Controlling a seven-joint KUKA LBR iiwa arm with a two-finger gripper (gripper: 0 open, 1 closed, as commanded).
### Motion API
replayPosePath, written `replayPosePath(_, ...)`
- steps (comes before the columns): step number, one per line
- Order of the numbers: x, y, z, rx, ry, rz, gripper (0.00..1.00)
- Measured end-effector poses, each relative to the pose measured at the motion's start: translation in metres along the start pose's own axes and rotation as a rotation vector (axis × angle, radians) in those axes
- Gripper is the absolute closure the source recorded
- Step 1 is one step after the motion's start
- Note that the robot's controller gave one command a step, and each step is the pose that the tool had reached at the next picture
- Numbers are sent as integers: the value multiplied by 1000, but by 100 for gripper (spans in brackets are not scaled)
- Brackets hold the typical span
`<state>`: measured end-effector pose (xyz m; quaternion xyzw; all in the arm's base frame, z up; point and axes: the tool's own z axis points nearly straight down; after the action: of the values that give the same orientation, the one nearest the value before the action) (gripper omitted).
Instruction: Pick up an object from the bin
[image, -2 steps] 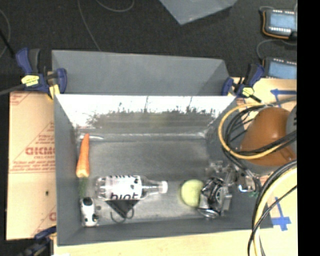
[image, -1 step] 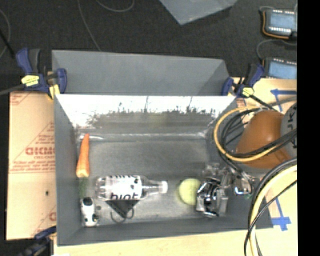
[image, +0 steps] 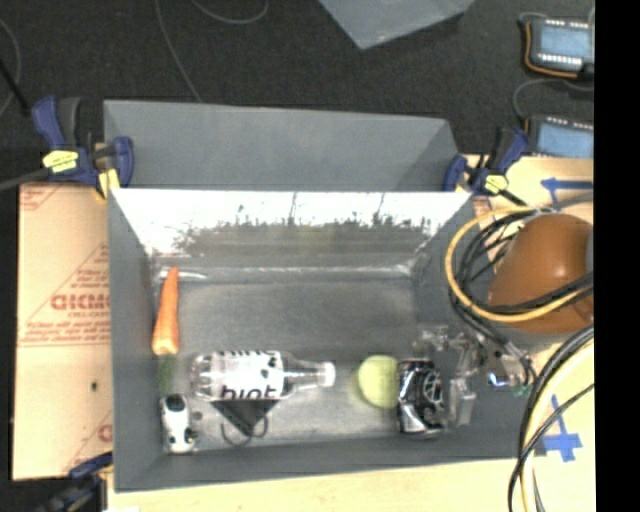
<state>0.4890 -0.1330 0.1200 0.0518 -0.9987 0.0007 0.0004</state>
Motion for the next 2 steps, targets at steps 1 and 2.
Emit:
replayPosePath(1, -20, 8, 0, 7, -15, -214, 0)
replayPosePath(2, -40, 28, 46, 2, -10, 50, 100)
